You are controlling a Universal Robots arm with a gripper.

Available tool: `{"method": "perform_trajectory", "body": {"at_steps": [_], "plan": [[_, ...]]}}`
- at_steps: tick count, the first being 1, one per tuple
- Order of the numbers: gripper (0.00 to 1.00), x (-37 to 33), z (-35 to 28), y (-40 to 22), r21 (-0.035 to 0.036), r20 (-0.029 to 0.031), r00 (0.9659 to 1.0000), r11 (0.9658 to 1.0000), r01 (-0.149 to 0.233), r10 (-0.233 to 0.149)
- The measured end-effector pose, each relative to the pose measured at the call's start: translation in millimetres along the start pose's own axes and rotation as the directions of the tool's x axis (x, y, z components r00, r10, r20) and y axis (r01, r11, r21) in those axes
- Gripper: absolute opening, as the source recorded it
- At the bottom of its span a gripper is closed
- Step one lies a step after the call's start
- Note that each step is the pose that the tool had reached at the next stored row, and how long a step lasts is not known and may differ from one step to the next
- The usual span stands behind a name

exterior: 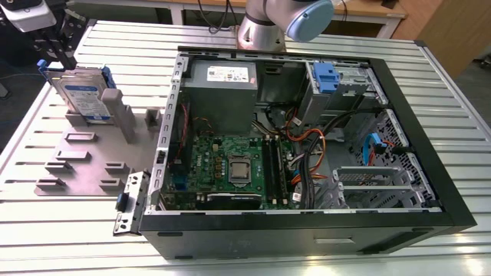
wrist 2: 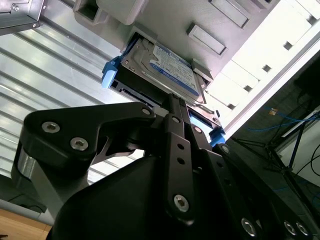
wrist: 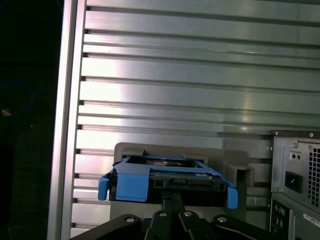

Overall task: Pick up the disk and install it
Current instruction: 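Pick up the disk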

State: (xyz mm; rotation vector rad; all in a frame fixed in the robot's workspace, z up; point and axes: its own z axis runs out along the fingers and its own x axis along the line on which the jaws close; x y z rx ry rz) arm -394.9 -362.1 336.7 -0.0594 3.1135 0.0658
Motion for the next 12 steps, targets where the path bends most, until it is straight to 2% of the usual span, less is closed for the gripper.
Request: {"method": "perform_trajectory", "body": {"at_steps": [6,9,12], "plan": [[0.11,0.0,0.0,0.0,-0.0005,-0.0006,0.9999,0.9999,0.017,-0.017],[0.11,0.0,0.0,0.0,-0.0014,-0.0018,0.9989,0.9989,0.046,-0.046],[0.11,0.0,0.0,0.0,-0.0025,-0.0034,0.9963,0.9963,0.086,-0.086]]}}
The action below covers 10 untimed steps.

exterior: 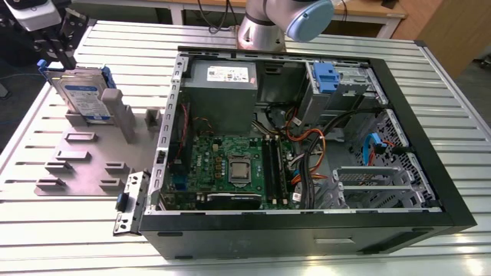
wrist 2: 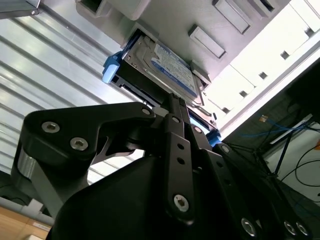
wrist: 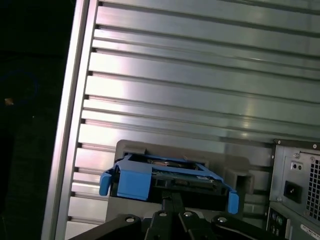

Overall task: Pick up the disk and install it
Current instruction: 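Pick up the disk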

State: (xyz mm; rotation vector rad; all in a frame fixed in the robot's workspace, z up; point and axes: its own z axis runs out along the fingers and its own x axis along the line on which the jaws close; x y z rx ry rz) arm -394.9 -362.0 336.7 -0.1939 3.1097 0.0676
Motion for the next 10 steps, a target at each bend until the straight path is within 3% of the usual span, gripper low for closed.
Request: {"method": "perform_trajectory", "body": {"at_steps": [2,10], "plan": [[0.11,0.0,0.0,0.0,-0.0004,-0.0006,0.9999,0.9999,0.016,-0.016],[0.11,0.0,0.0,0.0,-0.0005,-0.0007,0.9999,0.9999,0.016,-0.016]]}}
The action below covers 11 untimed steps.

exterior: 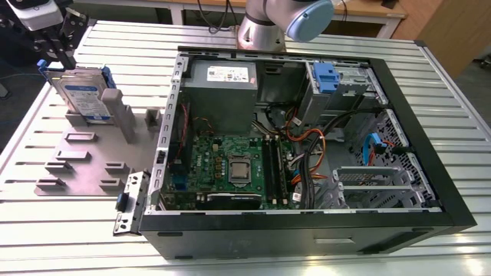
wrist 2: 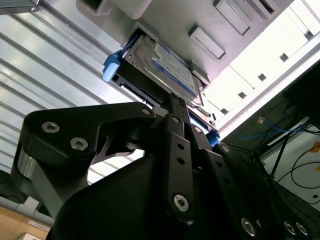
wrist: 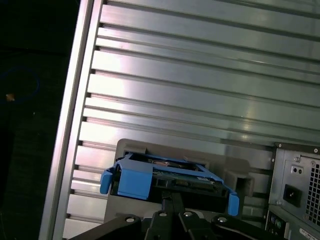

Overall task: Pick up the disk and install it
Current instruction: 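Pick up the disk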

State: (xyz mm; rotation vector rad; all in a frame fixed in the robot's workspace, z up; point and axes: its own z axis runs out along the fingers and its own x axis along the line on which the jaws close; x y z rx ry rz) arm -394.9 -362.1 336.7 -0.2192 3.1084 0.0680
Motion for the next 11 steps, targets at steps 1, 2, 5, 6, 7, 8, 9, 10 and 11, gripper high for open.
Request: {"method": "perform_trajectory", "body": {"at_steps": [1,2,5,6,7,8,9,10,11], "plan": [[0.11,0.0,0.0,0.0,0.0000,0.0000,1.0000,1.0000,0.000,0.000],[0.11,0.0,0.0,0.0,0.0000,-0.0001,1.0000,1.0000,0.001,-0.001],[0.11,0.0,0.0,0.0,-0.0003,-0.0004,0.9999,0.9999,0.011,-0.011],[0.11,0.0,0.0,0.0,-0.0004,-0.0006,0.9999,0.9999,0.014,-0.014],[0.11,0.0,0.0,0.0,-0.0004,-0.0007,0.9999,0.9999,0.016,-0.016],[0.11,0.0,0.0,0.0,-0.0004,-0.0007,0.9999,0.9999,0.017,-0.017],[0.11,0.0,0.0,0.0,-0.0005,-0.0008,0.9998,0.9998,0.020,-0.020],[0.11,0.0,0.0,0.0,-0.0006,-0.0009,0.9997,0.9997,0.023,-0.023],[0.11,0.0,0.0,0.0,-0.0006,-0.0010,0.9997,0.9997,0.023,-0.023]]}}
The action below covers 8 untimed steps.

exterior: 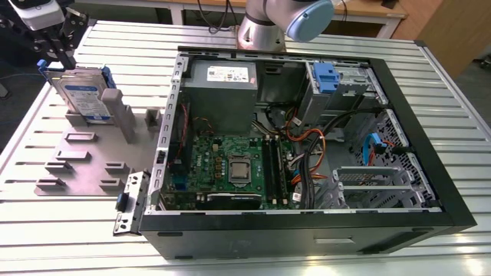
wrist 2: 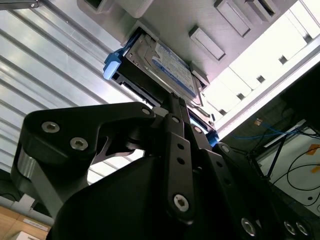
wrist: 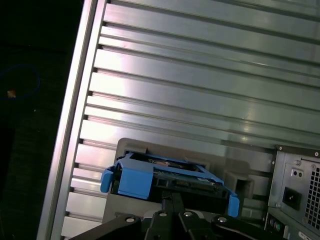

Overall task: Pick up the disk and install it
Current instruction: 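Pick up the disk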

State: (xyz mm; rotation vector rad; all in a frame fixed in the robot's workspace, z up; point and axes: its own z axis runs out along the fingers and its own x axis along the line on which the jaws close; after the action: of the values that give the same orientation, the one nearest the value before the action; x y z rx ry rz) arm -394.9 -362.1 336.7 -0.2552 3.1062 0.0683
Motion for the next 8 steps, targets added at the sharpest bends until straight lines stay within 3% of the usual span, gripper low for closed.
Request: {"method": "perform_trajectory", "body": {"at_steps": [8], "plan": [[0.11,0.0,0.0,0.0,-0.0003,-0.0004,0.9999,0.9999,0.010,-0.010]]}}
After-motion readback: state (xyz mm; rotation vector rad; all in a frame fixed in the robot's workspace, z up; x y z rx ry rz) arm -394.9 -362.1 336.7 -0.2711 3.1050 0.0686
